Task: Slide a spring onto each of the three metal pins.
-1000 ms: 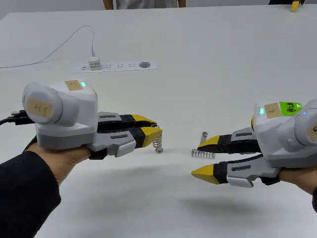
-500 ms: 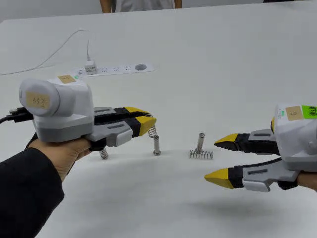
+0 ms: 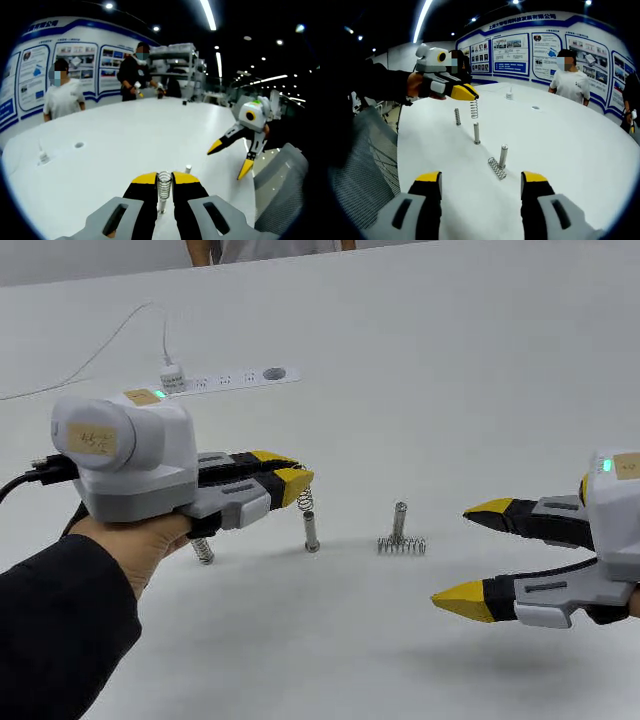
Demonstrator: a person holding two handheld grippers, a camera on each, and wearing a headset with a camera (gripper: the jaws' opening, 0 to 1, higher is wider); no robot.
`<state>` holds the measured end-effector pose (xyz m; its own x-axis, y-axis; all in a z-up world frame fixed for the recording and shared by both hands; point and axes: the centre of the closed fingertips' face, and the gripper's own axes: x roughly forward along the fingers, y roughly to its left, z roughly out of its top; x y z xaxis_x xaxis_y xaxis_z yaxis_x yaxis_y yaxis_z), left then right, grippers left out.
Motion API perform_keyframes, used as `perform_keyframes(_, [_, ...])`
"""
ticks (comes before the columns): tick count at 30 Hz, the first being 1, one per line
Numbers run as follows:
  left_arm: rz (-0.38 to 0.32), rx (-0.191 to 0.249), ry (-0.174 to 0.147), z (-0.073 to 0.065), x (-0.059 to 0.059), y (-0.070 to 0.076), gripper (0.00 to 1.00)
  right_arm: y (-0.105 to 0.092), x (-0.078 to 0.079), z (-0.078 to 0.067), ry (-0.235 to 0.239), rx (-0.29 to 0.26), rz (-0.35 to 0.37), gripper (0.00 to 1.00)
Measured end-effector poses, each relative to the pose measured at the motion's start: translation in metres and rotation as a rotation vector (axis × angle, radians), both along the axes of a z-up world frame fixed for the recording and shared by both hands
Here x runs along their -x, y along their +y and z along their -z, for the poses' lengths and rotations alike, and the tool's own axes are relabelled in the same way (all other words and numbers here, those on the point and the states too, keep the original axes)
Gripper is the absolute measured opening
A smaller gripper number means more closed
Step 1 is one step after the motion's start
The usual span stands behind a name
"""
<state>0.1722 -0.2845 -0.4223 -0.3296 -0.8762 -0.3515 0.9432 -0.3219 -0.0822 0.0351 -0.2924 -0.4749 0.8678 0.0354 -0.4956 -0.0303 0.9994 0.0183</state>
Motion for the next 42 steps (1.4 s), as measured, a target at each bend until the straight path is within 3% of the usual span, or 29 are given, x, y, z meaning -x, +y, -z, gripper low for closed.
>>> perform_keyframes(8, [-0.001, -0.020, -0.025, 0.008, 0.000, -0.002, 0.10, -0.002, 0.004, 0.005, 0.005, -0.014, 0.018, 0.69])
perform_keyframes(42, [-0.016, -0.048, -0.032, 0.034, 0.003, -0.001, 0.10, -0.004, 0.004, 0.020, 0.036, -0.031, 0.016, 0.66])
